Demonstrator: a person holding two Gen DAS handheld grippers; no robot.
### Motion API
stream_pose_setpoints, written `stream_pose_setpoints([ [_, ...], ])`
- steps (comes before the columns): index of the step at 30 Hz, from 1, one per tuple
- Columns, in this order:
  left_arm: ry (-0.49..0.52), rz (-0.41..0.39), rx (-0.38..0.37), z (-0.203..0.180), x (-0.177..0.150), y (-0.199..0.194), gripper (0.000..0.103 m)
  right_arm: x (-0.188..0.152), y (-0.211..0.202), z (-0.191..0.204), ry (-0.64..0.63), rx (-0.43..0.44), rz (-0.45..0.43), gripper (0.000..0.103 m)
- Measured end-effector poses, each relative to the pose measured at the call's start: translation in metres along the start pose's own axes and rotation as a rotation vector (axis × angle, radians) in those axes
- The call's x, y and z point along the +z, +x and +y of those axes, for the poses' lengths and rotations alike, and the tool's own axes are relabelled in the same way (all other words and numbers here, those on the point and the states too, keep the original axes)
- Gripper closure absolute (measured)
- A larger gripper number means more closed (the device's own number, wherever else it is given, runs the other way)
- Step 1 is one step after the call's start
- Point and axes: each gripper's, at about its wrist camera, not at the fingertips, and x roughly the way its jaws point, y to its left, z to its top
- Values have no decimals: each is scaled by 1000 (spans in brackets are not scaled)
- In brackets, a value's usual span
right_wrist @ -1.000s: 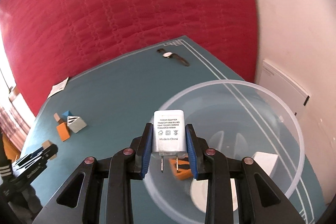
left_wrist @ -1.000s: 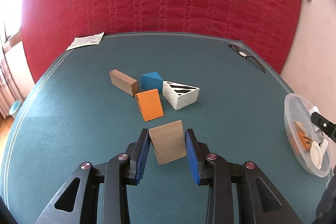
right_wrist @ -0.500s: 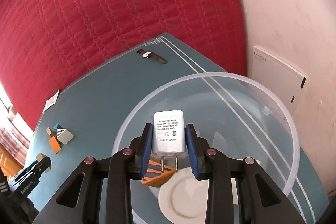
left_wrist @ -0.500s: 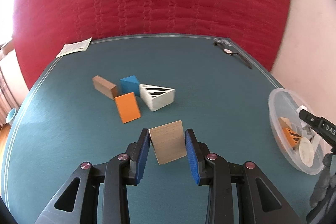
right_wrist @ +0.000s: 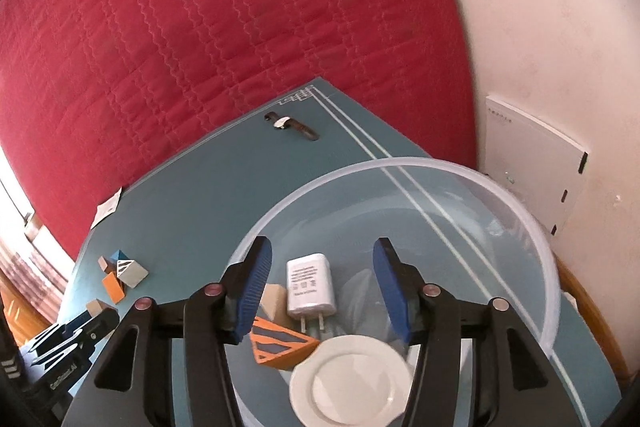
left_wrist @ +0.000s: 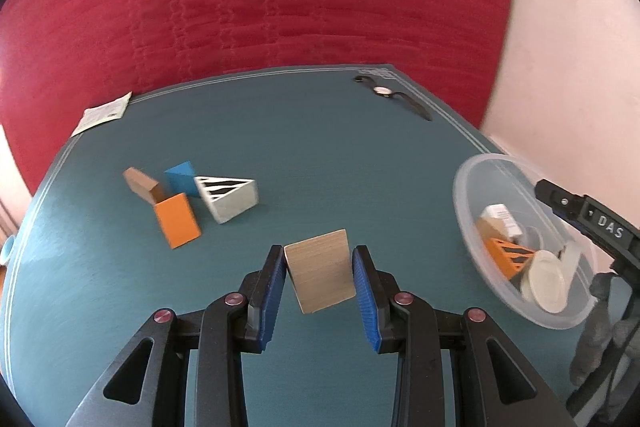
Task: Organize rigid objects
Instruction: 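Carry the charger into the bowl and open the right gripper while the left carries the wedge, then lower the tan wedge into the bowl and open the left gripper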
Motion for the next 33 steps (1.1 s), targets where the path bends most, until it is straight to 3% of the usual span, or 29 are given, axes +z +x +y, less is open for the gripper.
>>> stream_pose_setpoints([
  [9, 58, 30, -142, -38, 10, 4, 67, 3, -7, -22, 33, -38, -16, 49],
  [22, 108, 33, -270, -93, 21, 8, 66, 9, -11, -36, 76, -55, -28, 49],
  [23, 109, 33, -281, -97, 21, 9, 64, 8, -11, -36, 78, -57, -28, 49],
  [24, 111, 29, -292, -100, 21, 11, 48, 8, -10, -37, 80, -60, -26, 49],
  [25, 112, 23, -293, -102, 20, 11, 23, 8, -10, -37, 82, -60, -24, 49],
  [26, 108, 12, -293, -102, 19, 11, 14, 8, -9, -37, 82, -59, -21, 49],
  [27, 100, -12, -291, -99, 16, 9, 10, 8, -10, -36, 82, -60, -21, 49],
  [33, 118, -14, -252, -93, 7, 10, 10, 8, -9, -37, 86, -60, -25, 49],
])
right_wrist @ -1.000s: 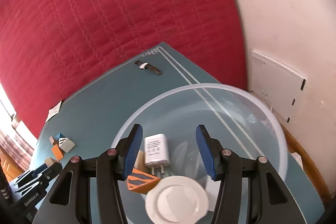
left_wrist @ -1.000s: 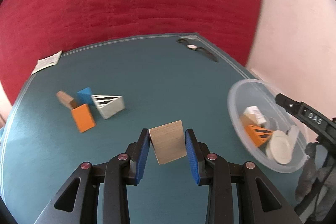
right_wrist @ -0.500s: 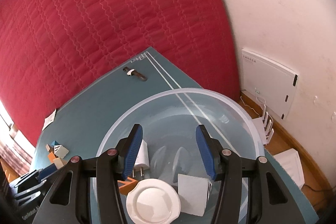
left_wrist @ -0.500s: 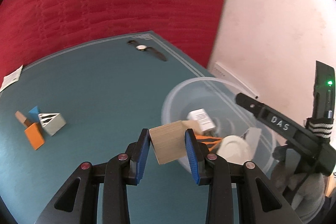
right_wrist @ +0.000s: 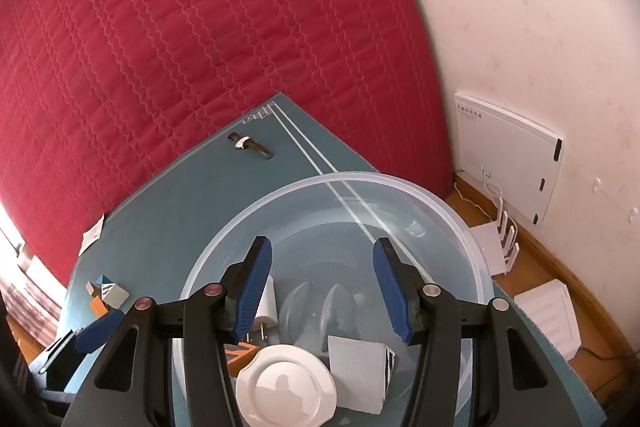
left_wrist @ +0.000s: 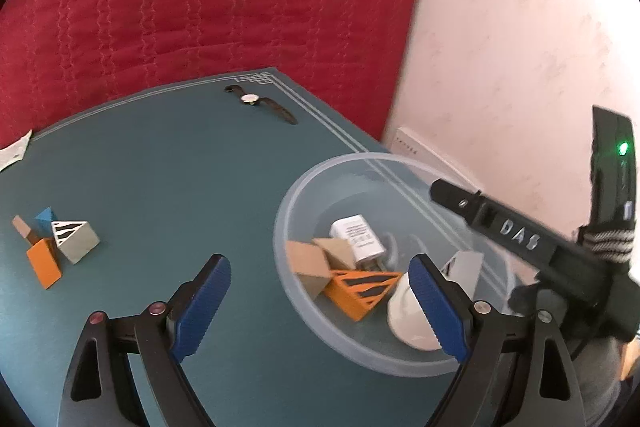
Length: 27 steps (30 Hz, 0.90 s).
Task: Organize rigid objects
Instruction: 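Lower the tan wedge into the bowl and open the left gripper, then move both grippers from the bowl back to the remaining blocks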
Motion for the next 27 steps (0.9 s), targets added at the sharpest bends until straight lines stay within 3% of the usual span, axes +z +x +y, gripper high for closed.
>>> stream_pose_setpoints([
  [15, -71, 40, 98, 29, -10, 4, 9, -3, -3, 6, -26, 24, 8, 49],
  [27, -145, 79, 187, 63, -13, 2, 7, -25, -9, 57, -170, 127, 46, 49],
])
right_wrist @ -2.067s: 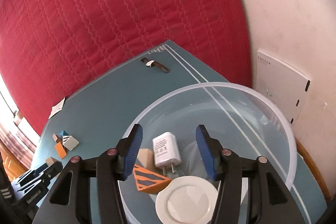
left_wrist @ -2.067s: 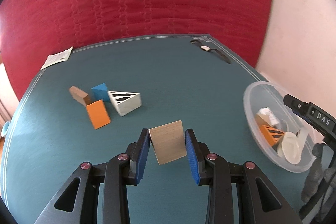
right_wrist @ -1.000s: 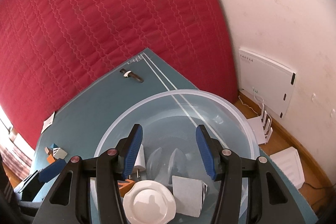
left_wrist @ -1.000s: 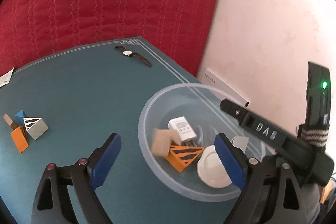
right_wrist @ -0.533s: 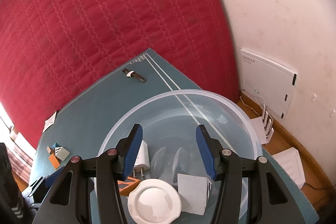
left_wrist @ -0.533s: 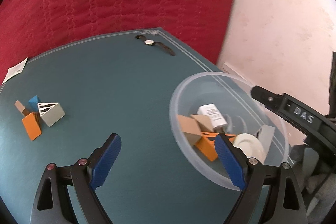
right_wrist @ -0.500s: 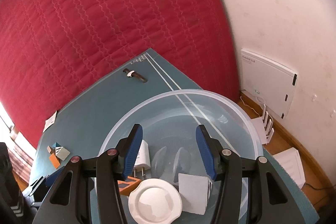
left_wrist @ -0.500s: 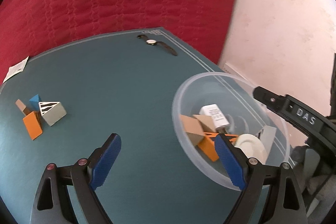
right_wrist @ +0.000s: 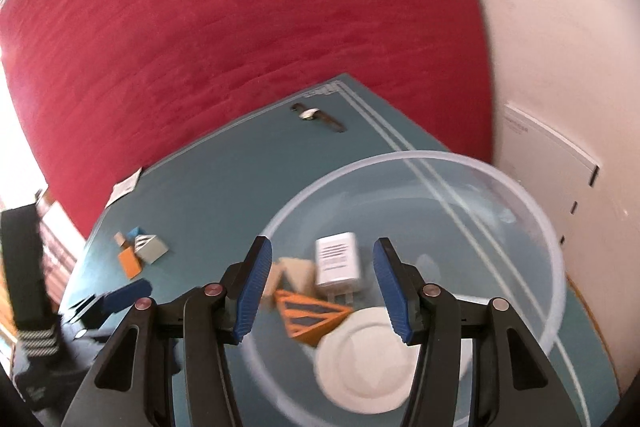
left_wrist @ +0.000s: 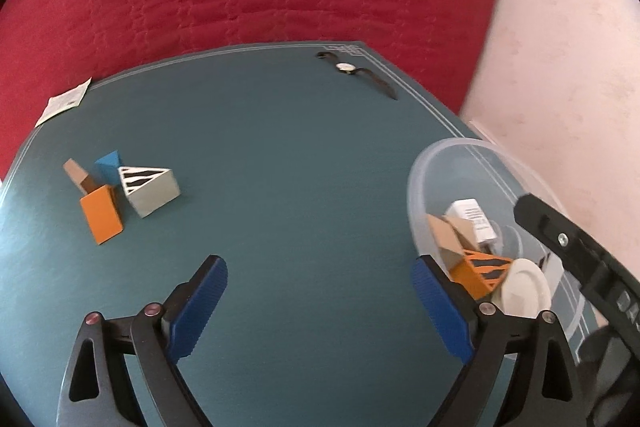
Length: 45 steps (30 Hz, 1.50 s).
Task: Organize rigid objects
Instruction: 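Move both grippers from the bowl back to the remaining blocks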
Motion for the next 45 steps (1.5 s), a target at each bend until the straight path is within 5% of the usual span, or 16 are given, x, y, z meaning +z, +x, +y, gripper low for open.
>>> stream_pose_setpoints([
  [15, -87, 2, 108, 56, 5, -5, 7, -18, -6, 49, -142, 42, 24, 49],
  [32, -195, -16, 265, 139, 11, -12, 3, -34, 5, 88, -195, 82, 95, 34],
  [45, -157, -15, 365, 166, 20, 11, 8, -43, 16, 118, -253, 99, 112, 34],
])
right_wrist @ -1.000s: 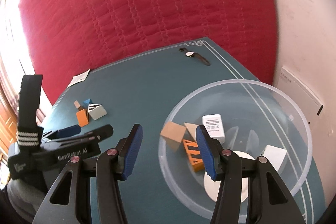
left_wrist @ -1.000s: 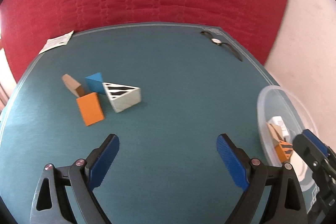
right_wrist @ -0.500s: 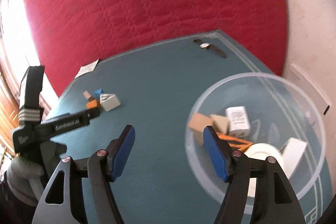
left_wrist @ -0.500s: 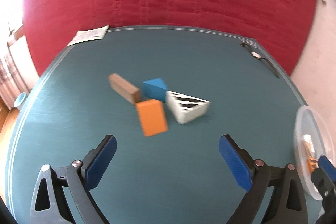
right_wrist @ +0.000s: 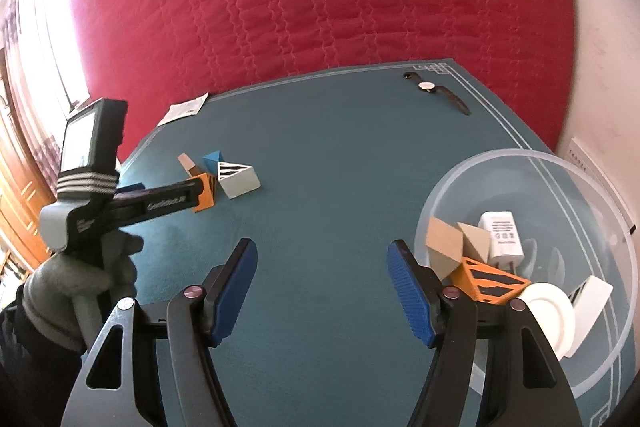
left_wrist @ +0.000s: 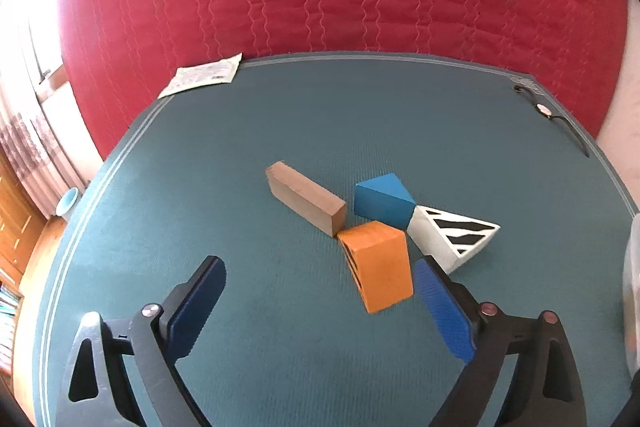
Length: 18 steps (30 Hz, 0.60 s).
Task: Organize rigid objects
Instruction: 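Move both grippers from the bowl back to the remaining blocks, then grasp the orange cube with the left gripper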
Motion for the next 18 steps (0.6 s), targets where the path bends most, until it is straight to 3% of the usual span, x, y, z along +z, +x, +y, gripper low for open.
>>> stream_pose_setpoints([
  [5, -6, 28, -18, -6, 0, 12, 10, -5, 10, 4, -10, -5, 29, 34],
  [8, 5, 27, -14, -7, -1, 14, 18, -7, 15, 5, -13, -6, 45, 34],
  [10, 4, 34, -50, -6, -3, 15, 42, -7, 17, 6, -16, -5, 54, 34],
  [14, 7, 25, -98, -6, -4, 13, 72, -7, 22, 10, -24, -1, 75, 34],
  [18, -15, 15, -131, 0, -5, 9, 72, -5, 29, 16, -33, 10, 95, 34],
])
